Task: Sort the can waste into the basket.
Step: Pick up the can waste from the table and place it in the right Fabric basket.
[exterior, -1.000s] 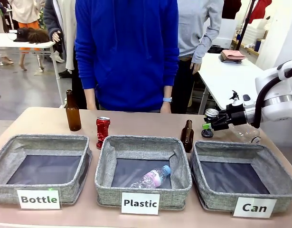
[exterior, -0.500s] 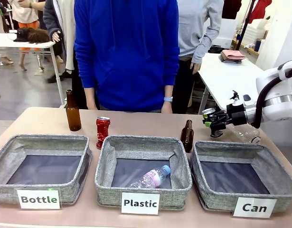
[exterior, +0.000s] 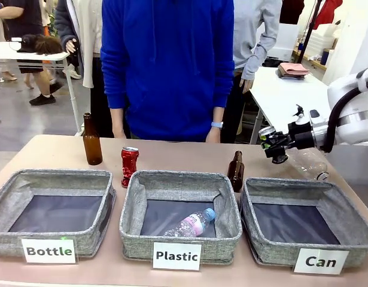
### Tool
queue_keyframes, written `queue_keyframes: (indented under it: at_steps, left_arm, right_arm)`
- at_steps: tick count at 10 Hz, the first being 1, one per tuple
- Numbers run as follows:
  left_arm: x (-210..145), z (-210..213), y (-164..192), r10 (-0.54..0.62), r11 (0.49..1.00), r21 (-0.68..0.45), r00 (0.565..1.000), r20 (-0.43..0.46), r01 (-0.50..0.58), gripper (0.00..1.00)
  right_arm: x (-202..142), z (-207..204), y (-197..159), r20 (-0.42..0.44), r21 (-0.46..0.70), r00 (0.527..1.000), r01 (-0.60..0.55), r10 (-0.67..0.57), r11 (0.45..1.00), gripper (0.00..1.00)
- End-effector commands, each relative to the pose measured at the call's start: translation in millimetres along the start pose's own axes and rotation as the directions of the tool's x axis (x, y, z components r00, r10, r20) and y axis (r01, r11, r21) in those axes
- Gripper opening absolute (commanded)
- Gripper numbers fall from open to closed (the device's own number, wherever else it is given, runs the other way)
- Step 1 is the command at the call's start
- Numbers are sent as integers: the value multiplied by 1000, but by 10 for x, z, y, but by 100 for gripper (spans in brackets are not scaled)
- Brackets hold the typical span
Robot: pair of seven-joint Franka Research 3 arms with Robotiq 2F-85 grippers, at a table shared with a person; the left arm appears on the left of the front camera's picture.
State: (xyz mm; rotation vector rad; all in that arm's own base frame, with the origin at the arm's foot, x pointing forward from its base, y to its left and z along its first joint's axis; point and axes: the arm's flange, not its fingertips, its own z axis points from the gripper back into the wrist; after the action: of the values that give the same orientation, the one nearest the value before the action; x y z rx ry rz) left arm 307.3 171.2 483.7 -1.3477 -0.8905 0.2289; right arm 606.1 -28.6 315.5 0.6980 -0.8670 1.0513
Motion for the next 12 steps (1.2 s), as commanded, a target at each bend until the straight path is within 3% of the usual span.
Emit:
queue_keyframes:
  at_steps: [1, 2, 3, 4, 7, 8, 12]
  left_arm:
    - [-1, 1, -6, -20, 1000, -19, 1000, 8, 21, 100]
    - [-1, 1, -6, -20, 1000, -19, 1000, 8, 21, 100]
    - [-1, 1, -6, -20, 1000, -19, 1000, 8, 21, 100]
    - [-1, 1, -6, -20, 1000, -19, 1000, 8, 21, 100]
    - [-1, 1, -6, -20, 1000, -19, 1000, 8, 21, 100]
    - [-1, 1, -6, -20, 1000, -19, 1000, 8, 21, 100]
    - [-1, 1, -6, -20, 1000, -19, 1000, 8, 21, 100]
  right_arm:
    - [566, 357, 511, -156, 36, 988, 6, 0, 999, 0]
    - [823, 528, 897, -290, 76, 957, 18, 5, 997, 0]
    - [1007, 666, 1282, -445, 104, 894, 107, -50, 989, 0]
    - [1099, 770, 1644, -553, 107, 832, 124, -45, 986, 0]
    - [1138, 884, 2655, -788, 149, 614, 141, 32, 979, 0]
    - [1124, 884, 2819, -817, 180, 572, 122, 80, 976, 0]
    - [1088, 847, 2907, -804, 247, 559, 5, 202, 969, 0]
